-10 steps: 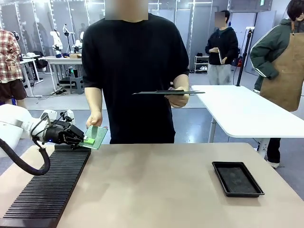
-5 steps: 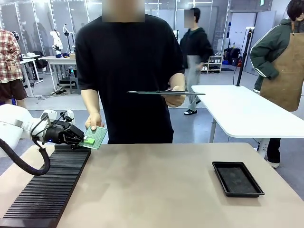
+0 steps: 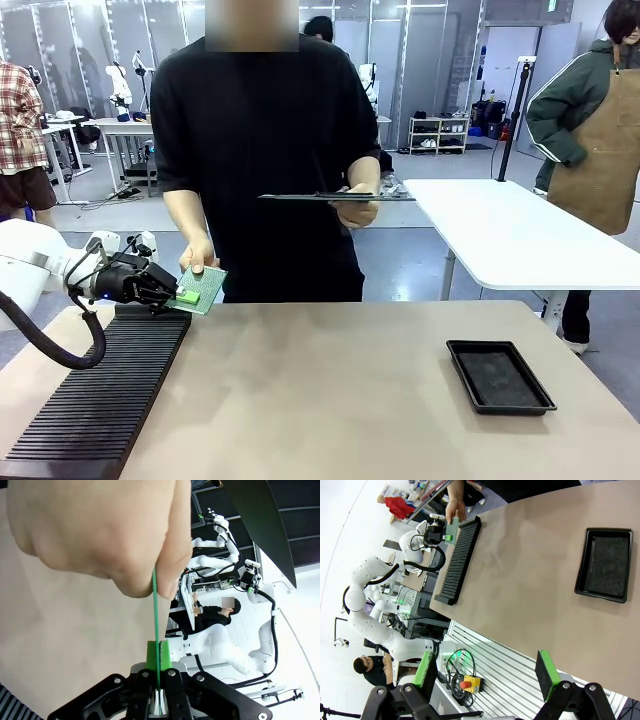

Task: Inspect the PCB.
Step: Release the Blank PCB you were holding.

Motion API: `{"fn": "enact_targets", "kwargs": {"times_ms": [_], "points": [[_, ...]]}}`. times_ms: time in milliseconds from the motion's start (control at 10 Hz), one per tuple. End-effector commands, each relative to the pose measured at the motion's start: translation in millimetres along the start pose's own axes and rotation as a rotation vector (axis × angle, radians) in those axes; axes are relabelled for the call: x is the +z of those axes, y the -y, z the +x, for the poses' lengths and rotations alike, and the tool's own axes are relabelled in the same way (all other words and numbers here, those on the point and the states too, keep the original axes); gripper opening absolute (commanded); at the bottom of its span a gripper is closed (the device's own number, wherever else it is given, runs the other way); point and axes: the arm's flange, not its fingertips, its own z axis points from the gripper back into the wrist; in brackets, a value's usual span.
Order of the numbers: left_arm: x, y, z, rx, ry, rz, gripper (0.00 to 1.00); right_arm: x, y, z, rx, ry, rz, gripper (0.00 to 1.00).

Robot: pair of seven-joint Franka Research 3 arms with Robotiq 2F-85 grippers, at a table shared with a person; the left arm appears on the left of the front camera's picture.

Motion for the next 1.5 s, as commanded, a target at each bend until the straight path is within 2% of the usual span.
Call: {"fn": "enact_targets", "kwargs": {"times_ms": [0, 100, 200, 300, 400, 500, 600, 700, 900, 1000, 1100, 1400], "points": [[-1, 0, 1, -0.002, -0.003, 0.014, 0.00, 0, 1, 0, 0.019, 0.003, 0.010, 1.00], [0, 0, 0, 0.000, 0.000, 0.000, 0.30, 0, 1, 0, 0.019, 0.003, 0.010, 1.00], [1, 2, 0, -0.013, -0.007, -0.004, 0.32, 0, 1, 0, 0.019, 0.003, 0.010, 1.00], [2, 3, 0, -0.018, 0.003, -0.009, 0.58, 0, 1, 0, 0.019, 0.003, 0.010, 1.00], [3, 4, -1, -0.022, 0.004, -0.020, 0.61, 0, 1, 0, 0.019, 0.003, 0.010, 1.00], [3, 4, -1, -0.024, 0.004, -0.024, 0.86, 0, 1, 0, 0.019, 0.003, 0.010, 1.00], [4, 3, -2, -0.026, 0.000, -0.027, 0.89, 0, 1, 0, 0.019, 0.003, 0.010, 1.00], [4, 3, -2, -0.027, -0.001, -0.028, 1.00, 0, 1, 0, 0.019, 0.003, 0.010, 1.00], [4, 3, -3, -0.024, 0.000, -0.024, 1.00, 0, 1, 0, 0.019, 0.003, 0.010, 1.00], [5, 3, -3, -0.028, 0.000, -0.020, 0.95, 0, 1, 0, 0.019, 0.003, 0.010, 1.00], [5, 3, -6, -0.020, 0.002, -0.005, 1.00, 0, 1, 0, 0.019, 0.003, 0.010, 1.00], [3, 0, -1, -0.003, 0.002, -0.002, 1.00, 0, 1, 0, 0.019, 0.003, 0.010, 1.00]]}}
